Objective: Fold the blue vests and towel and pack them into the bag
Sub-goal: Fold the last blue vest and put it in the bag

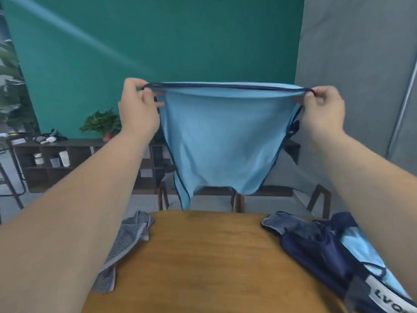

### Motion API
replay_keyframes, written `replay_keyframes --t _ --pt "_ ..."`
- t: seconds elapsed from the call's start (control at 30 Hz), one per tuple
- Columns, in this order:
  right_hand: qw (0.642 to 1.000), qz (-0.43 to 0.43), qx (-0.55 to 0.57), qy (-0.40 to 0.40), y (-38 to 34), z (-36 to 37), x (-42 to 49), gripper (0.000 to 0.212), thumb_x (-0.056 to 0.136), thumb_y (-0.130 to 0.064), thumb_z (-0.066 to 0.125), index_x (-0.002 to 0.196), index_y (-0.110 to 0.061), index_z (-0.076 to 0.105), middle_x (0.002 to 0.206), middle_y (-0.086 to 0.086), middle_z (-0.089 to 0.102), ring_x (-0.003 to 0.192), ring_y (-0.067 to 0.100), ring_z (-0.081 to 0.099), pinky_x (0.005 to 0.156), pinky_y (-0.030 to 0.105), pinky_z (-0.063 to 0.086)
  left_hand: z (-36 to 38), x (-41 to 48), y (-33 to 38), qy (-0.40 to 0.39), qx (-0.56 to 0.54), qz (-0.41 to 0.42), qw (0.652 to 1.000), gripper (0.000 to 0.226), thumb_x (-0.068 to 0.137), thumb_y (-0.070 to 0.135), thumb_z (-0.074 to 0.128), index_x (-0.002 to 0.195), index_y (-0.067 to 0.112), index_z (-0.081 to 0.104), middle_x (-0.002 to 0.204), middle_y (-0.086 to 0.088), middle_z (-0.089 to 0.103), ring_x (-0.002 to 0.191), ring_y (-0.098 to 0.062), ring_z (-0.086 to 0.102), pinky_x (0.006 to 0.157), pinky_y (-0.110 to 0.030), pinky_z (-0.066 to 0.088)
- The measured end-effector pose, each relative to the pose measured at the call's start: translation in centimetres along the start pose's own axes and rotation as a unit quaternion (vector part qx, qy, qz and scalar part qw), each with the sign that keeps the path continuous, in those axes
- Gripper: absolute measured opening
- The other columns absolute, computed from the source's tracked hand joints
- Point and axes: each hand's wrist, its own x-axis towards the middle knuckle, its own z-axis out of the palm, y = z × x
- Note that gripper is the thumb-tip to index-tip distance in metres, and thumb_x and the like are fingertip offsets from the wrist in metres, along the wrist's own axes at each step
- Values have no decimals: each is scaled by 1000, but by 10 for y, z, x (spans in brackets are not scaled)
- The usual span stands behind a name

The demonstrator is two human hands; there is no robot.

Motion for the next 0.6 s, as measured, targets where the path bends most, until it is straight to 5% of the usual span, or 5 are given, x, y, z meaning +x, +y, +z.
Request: replay_keyframes --t 0.2,0.33,0.4,0.5,0.6 --pt "998 38 44 9 19 1 -37 7 98 -32 54 94 -35 57 93 -12 74 97 12 72 97 37 57 -13 -43 -9 19 29 36 999 15 107 17 37 114 27 47 90 1 73 89 -3 75 80 -55 61" --pt "990 137 33 -12 84 -10 -125 11 102 -26 55 95 -33 59 90 -14 72 86 11 69 83 35 55 -29 -137 -67 -20 72 -19 997 17 107 14 47 113 30 50 88 18 75 80 -10 73 69 -45 59" --pt "982 180 -22 -49 123 -23 -187 8 104 -23 55 101 -27 61 91 -12 72 88 16 70 74 32 50 -42 -205 -110 -59 107 -71 990 23 105 14 51 111 35 50 89 18 76 78 -4 70 68 -41 56" --pt "956 208 -147 -148 185 -52 -273 5 103 -22 58 106 -22 61 97 0 69 98 28 66 81 35 43 -69 -297 -172 -139 207 -105 963 27 102 17 59 108 41 48 85 20 74 76 -9 70 69 -43 58" --pt "923 153 -270 -227 229 -80 -327 9 96 -19 67 101 -25 64 93 0 67 96 35 65 80 39 46 -92 -347 -212 -213 297 -111 924 34 98 16 65 105 44 46 79 17 69 73 -15 68 65 -41 58"
